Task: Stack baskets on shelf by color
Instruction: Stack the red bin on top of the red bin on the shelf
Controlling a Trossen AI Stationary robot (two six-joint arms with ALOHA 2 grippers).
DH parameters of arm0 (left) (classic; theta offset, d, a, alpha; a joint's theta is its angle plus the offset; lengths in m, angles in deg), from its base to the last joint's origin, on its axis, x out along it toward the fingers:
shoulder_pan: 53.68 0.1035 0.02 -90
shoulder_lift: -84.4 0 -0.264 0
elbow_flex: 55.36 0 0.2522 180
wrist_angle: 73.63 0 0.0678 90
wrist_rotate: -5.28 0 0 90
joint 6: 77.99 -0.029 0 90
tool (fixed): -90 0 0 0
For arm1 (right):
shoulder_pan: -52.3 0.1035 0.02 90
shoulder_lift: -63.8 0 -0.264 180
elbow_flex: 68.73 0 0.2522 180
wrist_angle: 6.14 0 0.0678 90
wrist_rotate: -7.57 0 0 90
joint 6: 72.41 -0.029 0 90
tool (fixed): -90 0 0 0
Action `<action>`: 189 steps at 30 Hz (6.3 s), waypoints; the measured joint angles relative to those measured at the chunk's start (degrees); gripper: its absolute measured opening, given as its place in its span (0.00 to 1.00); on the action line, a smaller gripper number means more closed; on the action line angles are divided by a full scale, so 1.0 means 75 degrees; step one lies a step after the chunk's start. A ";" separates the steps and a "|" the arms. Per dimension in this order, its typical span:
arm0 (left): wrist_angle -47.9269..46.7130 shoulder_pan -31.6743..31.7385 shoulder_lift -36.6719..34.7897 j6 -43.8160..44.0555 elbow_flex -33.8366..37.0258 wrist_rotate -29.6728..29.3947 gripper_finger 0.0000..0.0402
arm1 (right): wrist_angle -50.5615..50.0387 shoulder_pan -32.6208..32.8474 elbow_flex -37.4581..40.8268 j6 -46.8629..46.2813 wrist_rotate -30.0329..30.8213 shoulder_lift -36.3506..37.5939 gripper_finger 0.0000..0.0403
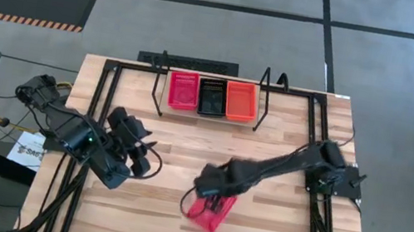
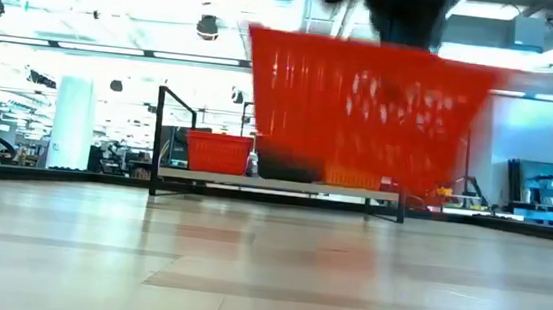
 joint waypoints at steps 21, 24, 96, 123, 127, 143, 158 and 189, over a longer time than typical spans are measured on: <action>0.3569 0.2473 0.0651 -0.2582 -0.0006 -0.0339 0.34 | -0.0743 -0.1562 -0.1804 0.4038 0.2836 0.2110 0.01; 0.3908 0.2764 0.0770 -0.2931 -0.0011 -0.0141 0.34 | -0.0779 -0.1791 -0.1810 0.4582 0.2665 0.1792 0.01; 0.4939 0.4629 0.1913 -0.3047 0.0000 0.1379 0.52 | 0.1453 -0.3917 -0.0735 0.8191 0.1883 0.2210 0.01; 0.5440 0.4787 0.2044 -0.3830 -0.0156 0.1860 0.00 | 0.0805 -0.3329 -0.1395 0.8810 0.4186 0.2295 0.56; 0.5422 0.4872 0.1949 -0.3556 -0.0166 0.1482 0.00 | 0.0759 -0.3057 -0.1848 0.9158 0.5890 0.2269 0.64; 0.3280 0.5502 0.1984 -0.2552 -0.0127 0.1461 0.00 | 0.0787 -0.2874 -0.3928 0.8302 0.4546 0.3577 0.61; 0.1365 0.6798 0.1909 -0.1001 -0.0119 0.2936 0.00 | -0.0315 -0.2498 -0.3844 0.7280 0.4507 0.4951 0.61; 0.3319 0.8541 0.1818 -0.1001 0.1772 0.4572 0.00 | -0.1704 -0.2501 -0.3850 0.7189 0.4483 0.4950 0.61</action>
